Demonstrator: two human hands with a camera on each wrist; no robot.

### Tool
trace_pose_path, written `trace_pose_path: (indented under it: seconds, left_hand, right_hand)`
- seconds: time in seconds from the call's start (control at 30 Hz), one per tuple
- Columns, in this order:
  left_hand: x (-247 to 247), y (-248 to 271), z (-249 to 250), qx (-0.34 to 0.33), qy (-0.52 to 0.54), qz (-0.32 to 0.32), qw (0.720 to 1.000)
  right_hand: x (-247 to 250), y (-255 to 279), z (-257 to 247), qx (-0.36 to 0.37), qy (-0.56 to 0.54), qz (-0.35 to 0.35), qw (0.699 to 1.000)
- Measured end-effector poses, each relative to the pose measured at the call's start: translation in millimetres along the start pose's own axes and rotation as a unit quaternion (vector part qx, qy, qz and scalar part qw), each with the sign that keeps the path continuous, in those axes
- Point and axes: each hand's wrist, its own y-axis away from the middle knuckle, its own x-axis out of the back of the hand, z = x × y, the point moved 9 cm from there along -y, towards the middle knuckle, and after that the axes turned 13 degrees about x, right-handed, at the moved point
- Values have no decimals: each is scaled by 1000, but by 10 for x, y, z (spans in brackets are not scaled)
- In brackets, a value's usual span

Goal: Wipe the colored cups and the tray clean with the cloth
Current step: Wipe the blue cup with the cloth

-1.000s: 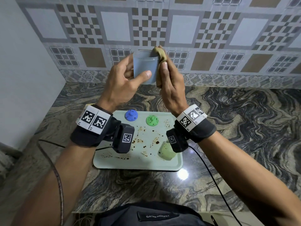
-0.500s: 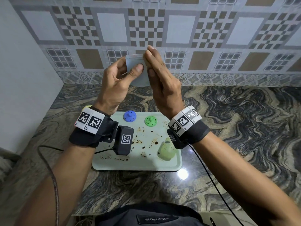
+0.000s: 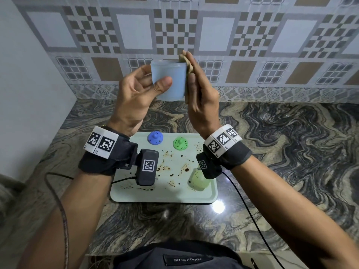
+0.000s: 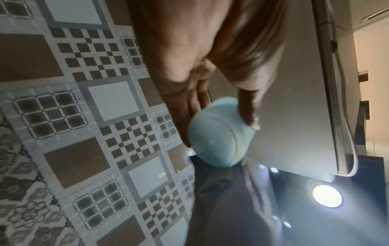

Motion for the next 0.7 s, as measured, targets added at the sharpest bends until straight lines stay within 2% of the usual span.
trace_pose_path:
  seconds: [0.1, 0.23, 0.4, 0.57, 0.7]
  left_hand:
    - [-140, 9, 36, 16, -35, -67, 997]
    - [-145, -21, -9, 32, -20, -68, 997]
    - [-159, -28, -69, 49, 4, -65, 997]
    - [-197, -17, -21, 34, 7, -62, 997]
    - [-210, -27, -49, 30, 25, -51, 998]
  right_hand:
    - [83, 47, 33, -16, 21, 37, 999]
    - [110, 99, 109, -48, -31, 85, 995]
    - [-3, -4, -81, 32, 9, -1, 999]
    - [110, -49, -159, 47, 13, 64, 997]
    - [130, -29, -249, 99, 73, 64, 990]
